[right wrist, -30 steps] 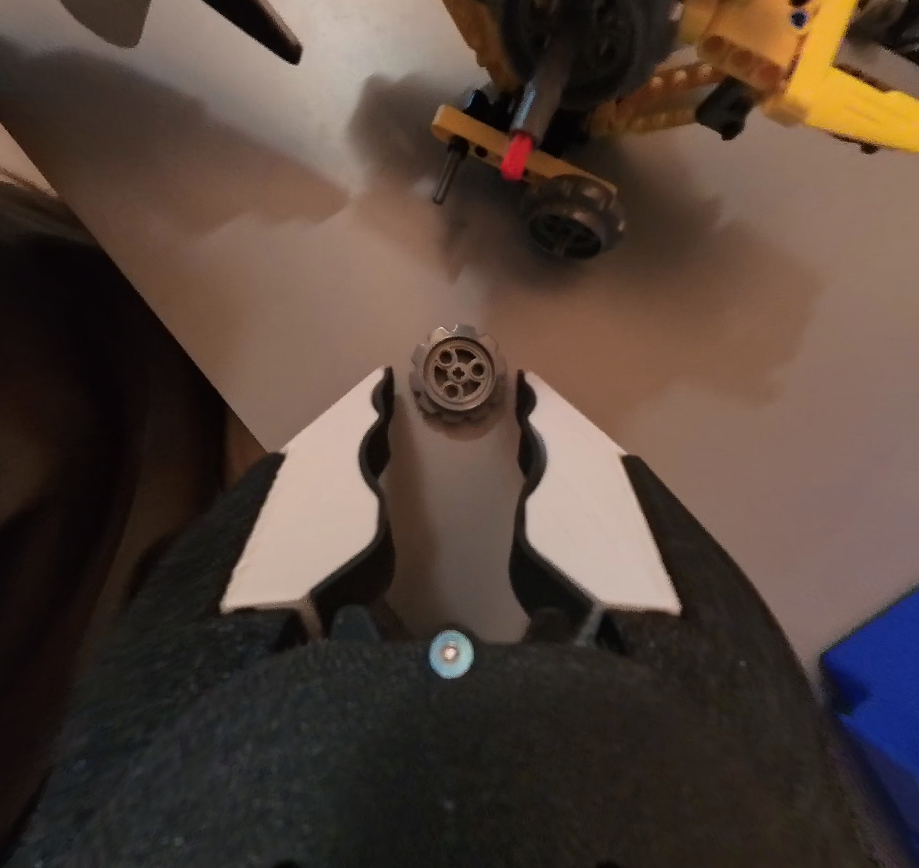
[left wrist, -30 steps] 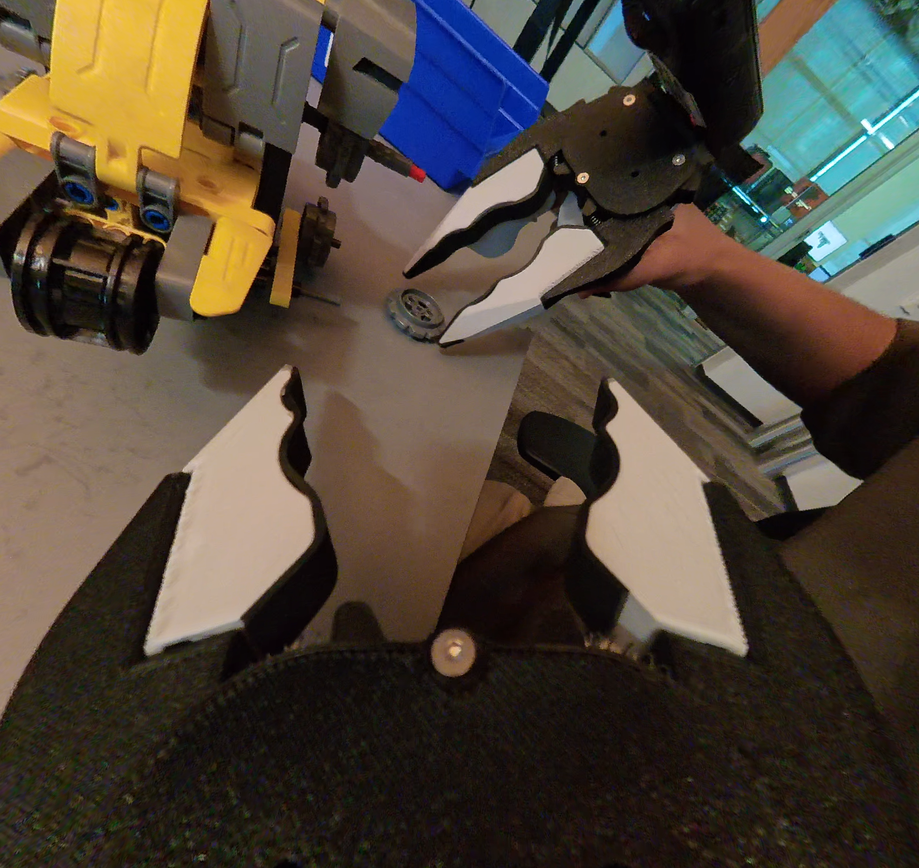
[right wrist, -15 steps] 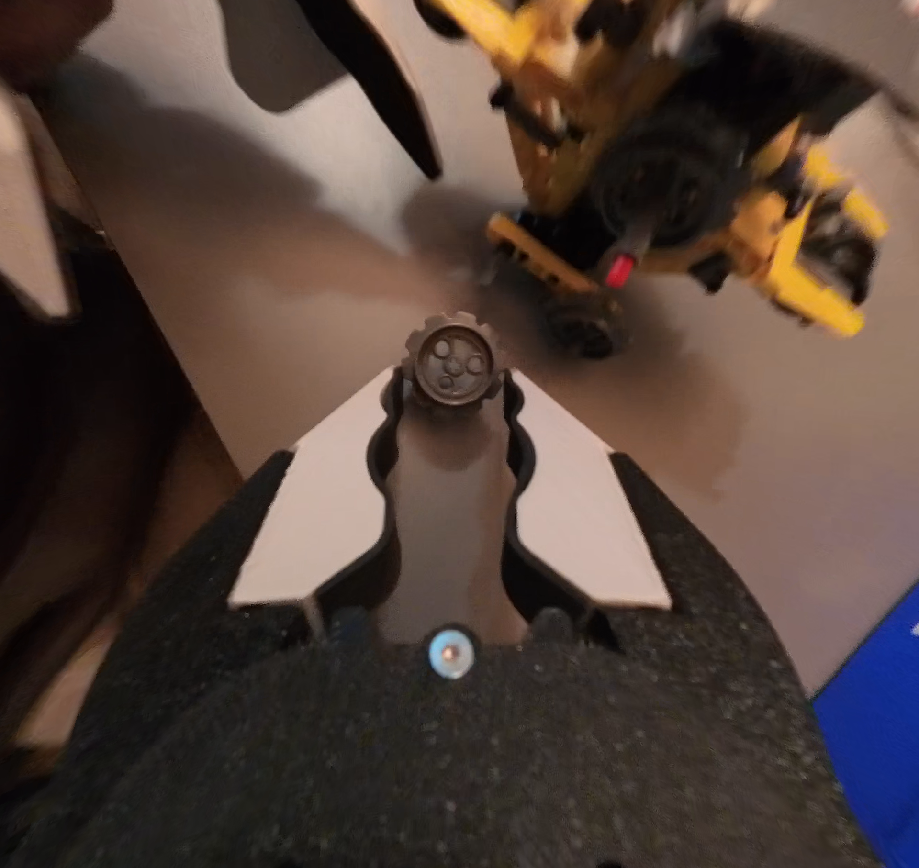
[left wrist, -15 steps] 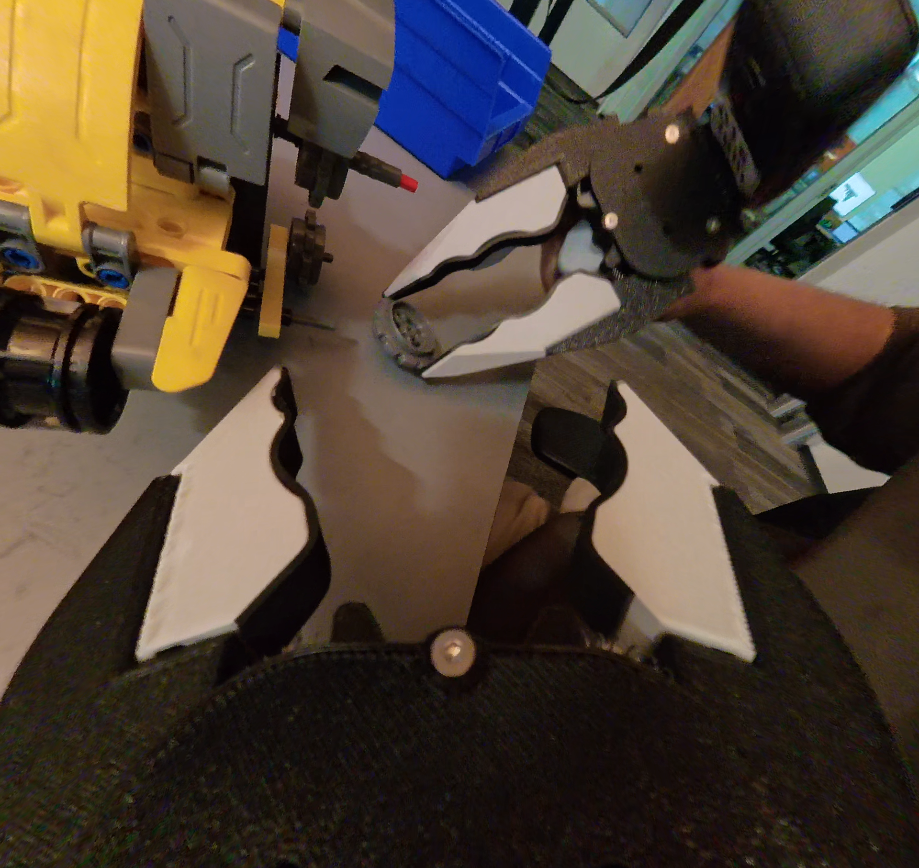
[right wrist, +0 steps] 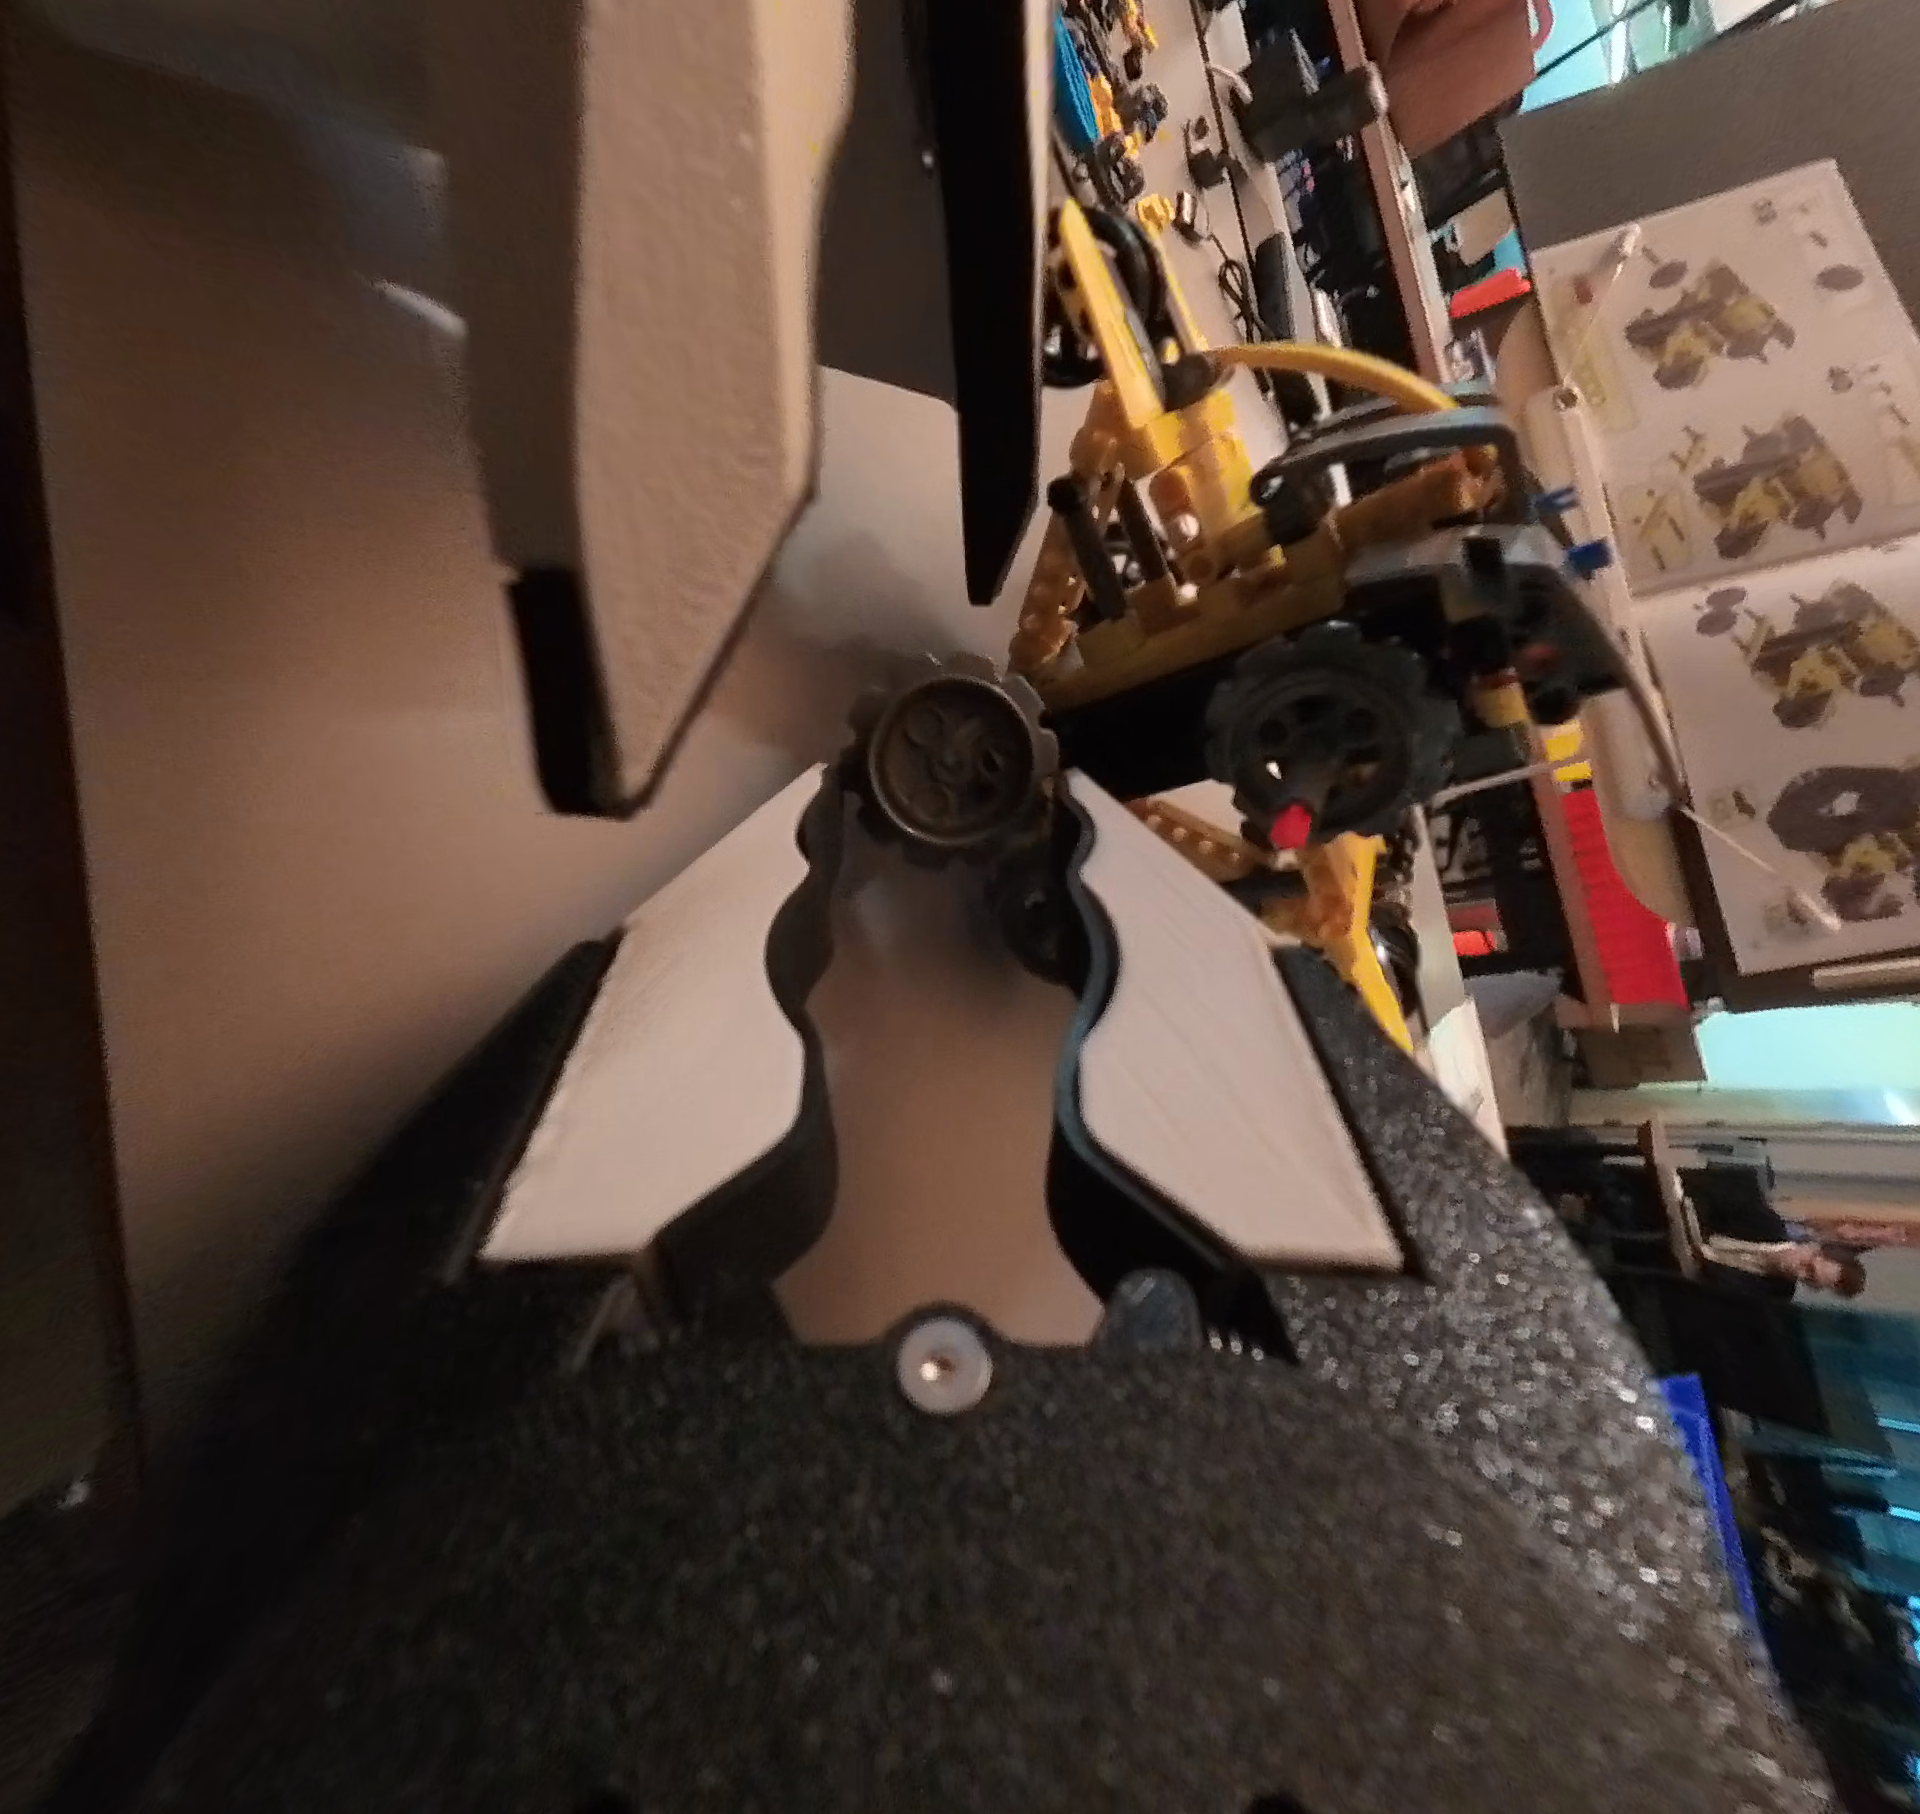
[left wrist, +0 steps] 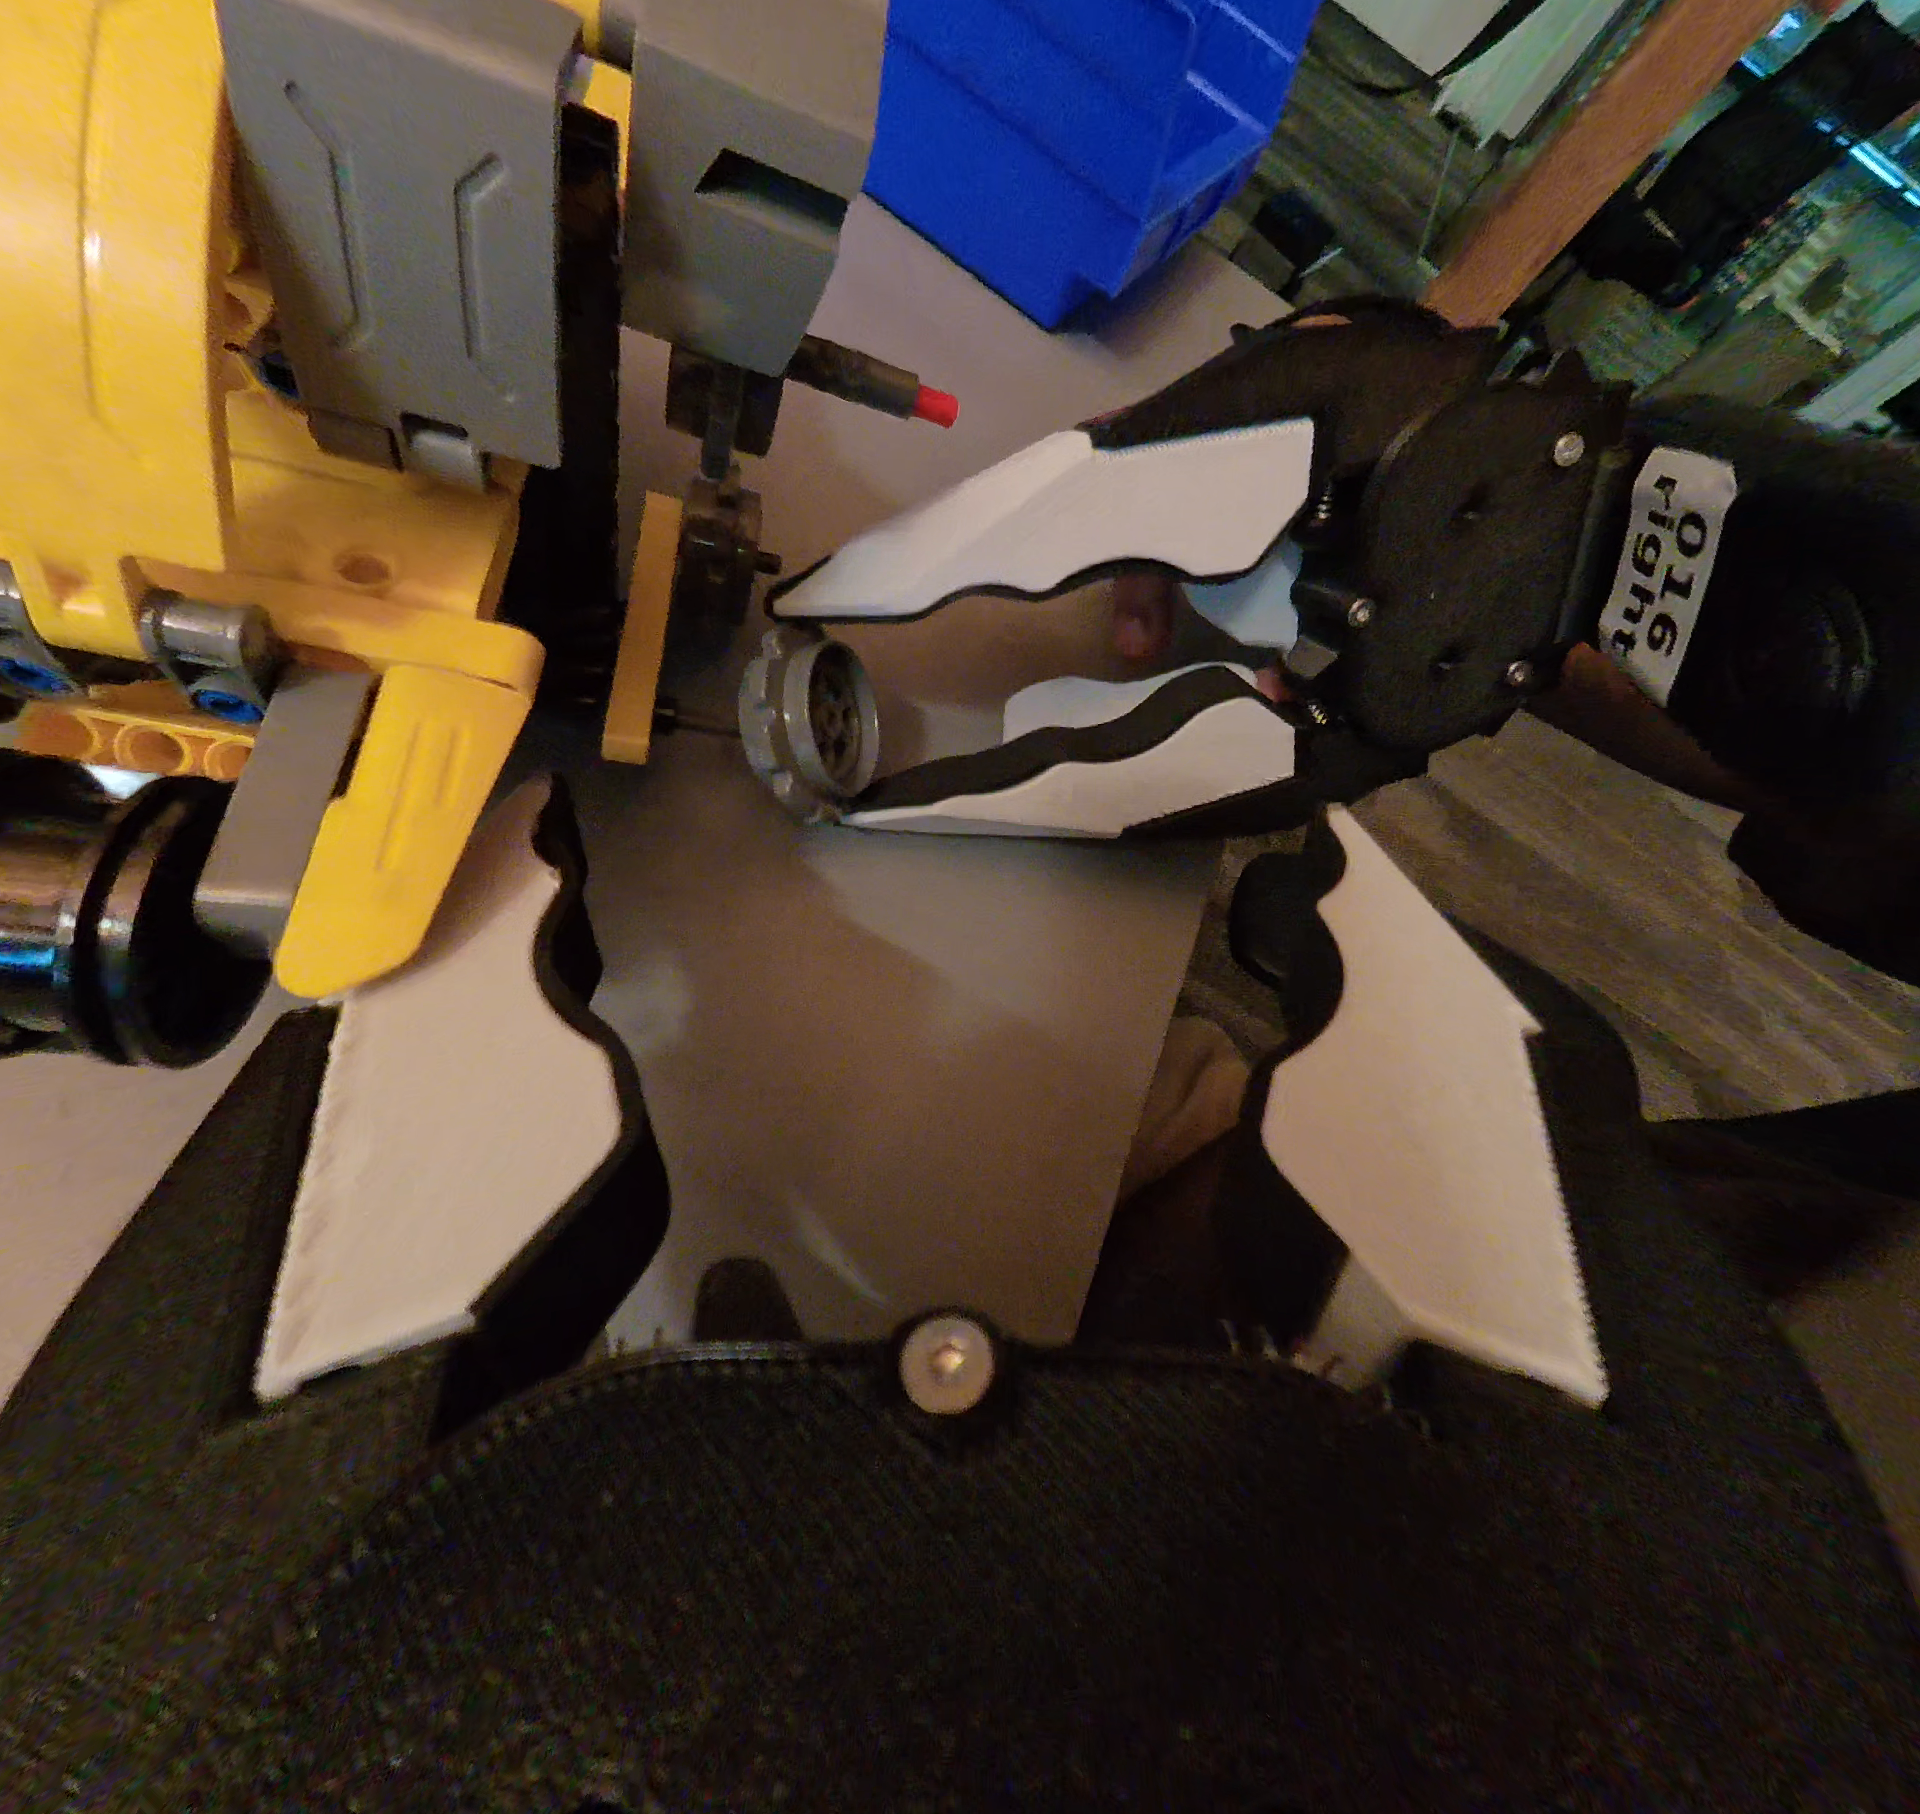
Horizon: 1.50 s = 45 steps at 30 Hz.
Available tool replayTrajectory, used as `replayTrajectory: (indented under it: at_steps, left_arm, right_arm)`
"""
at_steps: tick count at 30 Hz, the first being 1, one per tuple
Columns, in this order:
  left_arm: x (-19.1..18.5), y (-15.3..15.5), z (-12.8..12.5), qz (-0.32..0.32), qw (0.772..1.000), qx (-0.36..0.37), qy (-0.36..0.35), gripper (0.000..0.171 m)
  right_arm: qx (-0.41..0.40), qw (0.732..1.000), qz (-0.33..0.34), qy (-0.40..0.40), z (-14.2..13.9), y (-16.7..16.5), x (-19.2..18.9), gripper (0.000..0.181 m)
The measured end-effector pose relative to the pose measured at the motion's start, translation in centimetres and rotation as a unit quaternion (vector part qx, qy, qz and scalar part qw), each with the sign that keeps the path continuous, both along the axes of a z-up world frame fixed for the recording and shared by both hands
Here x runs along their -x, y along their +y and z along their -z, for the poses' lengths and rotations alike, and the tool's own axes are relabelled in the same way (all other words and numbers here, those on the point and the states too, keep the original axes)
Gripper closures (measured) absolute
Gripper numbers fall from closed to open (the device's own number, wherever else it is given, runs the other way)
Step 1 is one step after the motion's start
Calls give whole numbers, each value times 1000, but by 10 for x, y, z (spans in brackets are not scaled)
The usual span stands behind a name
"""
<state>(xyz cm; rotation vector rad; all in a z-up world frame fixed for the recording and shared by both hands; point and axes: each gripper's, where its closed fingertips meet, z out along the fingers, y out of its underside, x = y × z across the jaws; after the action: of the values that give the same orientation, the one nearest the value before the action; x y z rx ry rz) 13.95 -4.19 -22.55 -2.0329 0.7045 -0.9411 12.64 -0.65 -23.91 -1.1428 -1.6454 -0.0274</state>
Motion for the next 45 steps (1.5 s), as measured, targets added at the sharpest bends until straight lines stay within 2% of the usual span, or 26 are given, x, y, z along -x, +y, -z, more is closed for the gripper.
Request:
replayTrajectory:
  at_steps: [9, 20, 29, 45]
  left_arm:
    - [-1, 11, 13, -27, 999, 24, 35, 41]
    - [-5, 11, 23, -18, 997, 46, 58, 44]
    - [-4, 12, 23, -21, 997, 49, 56, 48]
    - [-3, 14, 22, -23, 997, 64, 41, 52]
  right_arm:
    - [-57, 998, -40, 5, 0, 3, 4, 141]
    - [-103, 993, -59, 14, -2, 4, 6, 142]
    - [-122, 989, -72, -30, 3, 4, 7, 141]
    - [-124, 988, -80, -41, 5, 1, 5, 141]
